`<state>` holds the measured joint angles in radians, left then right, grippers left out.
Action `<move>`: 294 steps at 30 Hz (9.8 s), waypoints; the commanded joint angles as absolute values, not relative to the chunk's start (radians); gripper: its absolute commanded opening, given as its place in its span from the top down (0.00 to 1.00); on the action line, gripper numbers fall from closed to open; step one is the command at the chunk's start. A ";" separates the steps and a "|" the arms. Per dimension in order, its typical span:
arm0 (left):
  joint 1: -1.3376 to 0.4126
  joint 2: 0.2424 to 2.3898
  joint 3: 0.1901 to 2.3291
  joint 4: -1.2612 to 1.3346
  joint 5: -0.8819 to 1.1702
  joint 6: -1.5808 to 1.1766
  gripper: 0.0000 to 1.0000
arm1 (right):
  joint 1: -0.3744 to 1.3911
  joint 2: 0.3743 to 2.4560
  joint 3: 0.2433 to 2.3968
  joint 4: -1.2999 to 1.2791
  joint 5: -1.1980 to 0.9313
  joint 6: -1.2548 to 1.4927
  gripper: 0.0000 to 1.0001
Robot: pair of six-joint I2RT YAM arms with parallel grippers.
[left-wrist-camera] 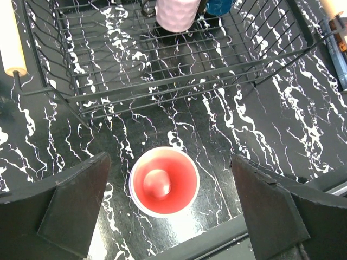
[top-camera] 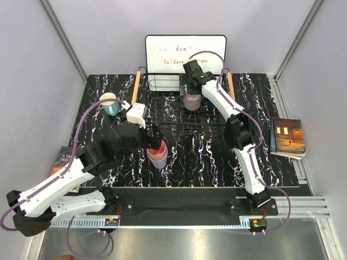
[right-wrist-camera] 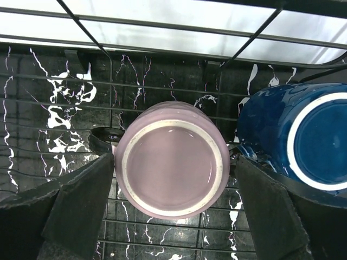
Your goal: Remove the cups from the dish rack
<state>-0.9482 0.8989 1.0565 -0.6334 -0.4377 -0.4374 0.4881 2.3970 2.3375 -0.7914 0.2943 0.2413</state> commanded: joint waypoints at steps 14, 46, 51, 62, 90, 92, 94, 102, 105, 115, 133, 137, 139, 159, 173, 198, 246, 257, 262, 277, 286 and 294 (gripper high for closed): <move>-0.951 0.919 1.035 -0.565 -0.407 -0.451 0.01 | 0.442 2.128 1.956 -0.615 0.404 0.282 0.00; -0.951 0.942 1.002 -0.543 -0.383 -0.469 0.01 | 0.443 2.322 2.100 -0.712 0.157 0.258 0.00; -0.951 0.936 0.993 -0.543 -0.385 -0.474 0.01 | 0.446 2.336 2.114 -0.727 0.121 0.270 0.23; -0.951 0.940 0.991 -0.535 -0.379 -0.472 0.01 | 0.459 2.296 2.109 -0.729 0.143 0.268 0.09; -0.951 0.943 0.982 -0.515 -0.345 -0.476 0.01 | 0.468 2.256 2.105 -0.824 0.106 0.275 0.00; -0.951 0.943 0.980 -0.515 -0.348 -0.476 0.01 | 0.468 2.284 2.147 -0.836 0.097 0.273 0.00; -0.951 0.940 0.980 -0.517 -0.350 -0.474 0.01 | 0.468 2.330 2.204 -0.859 0.097 0.272 0.00; -0.951 0.939 0.974 -0.517 -0.364 -0.469 0.01 | 0.468 2.433 2.318 -0.905 0.071 0.270 0.00; -0.951 0.950 0.974 -0.515 -0.362 -0.468 0.01 | 0.468 2.434 2.321 -0.905 0.058 0.267 0.14; -0.951 0.948 0.971 -0.514 -0.360 -0.472 0.01 | 0.471 2.393 2.293 -0.904 0.080 0.265 1.00; -0.951 0.945 0.973 -0.511 -0.408 -0.459 0.01 | 0.514 2.191 2.270 -0.839 0.123 0.285 1.00; -0.951 0.954 0.979 -0.505 -0.417 -0.457 0.01 | 0.512 2.145 2.269 -0.831 0.115 0.285 1.00; -0.951 0.956 0.980 -0.502 -0.422 -0.457 0.01 | 0.512 2.131 2.263 -0.825 0.107 0.287 1.00; -0.871 0.931 0.963 -0.207 -0.396 -0.494 0.01 | 0.324 1.594 1.421 -0.046 -0.454 0.566 1.00; -0.773 0.992 0.891 -0.005 -0.285 -0.555 0.01 | 0.288 1.571 1.234 0.356 -0.623 0.747 1.00; -0.457 1.161 0.744 0.734 0.380 -0.982 0.02 | 0.247 1.319 0.755 0.919 -0.810 1.092 1.00; -0.569 1.238 0.813 0.753 0.452 -0.962 0.16 | 0.337 1.287 0.792 0.833 -0.756 0.976 1.00; -0.586 1.304 0.833 0.879 0.552 -1.055 0.26 | 0.376 1.379 0.793 0.965 -0.793 1.052 1.00; -0.586 1.347 0.857 0.942 0.589 -1.100 0.46 | 0.396 1.402 0.776 1.016 -0.819 1.083 1.00; -0.575 1.353 0.876 0.933 0.588 -1.100 0.46 | 0.411 1.342 0.752 0.950 -0.836 1.039 1.00; -0.569 1.361 0.899 0.922 0.585 -1.098 0.74 | 0.414 1.305 0.713 0.925 -0.839 1.019 1.00; -0.572 1.353 0.913 0.859 0.583 -1.072 1.00 | 0.416 1.289 0.698 0.899 -0.842 1.000 1.00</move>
<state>-0.5747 1.3701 0.8478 0.8585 0.6220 -1.1374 0.3969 1.3201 0.7040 0.8944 -0.8291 1.0466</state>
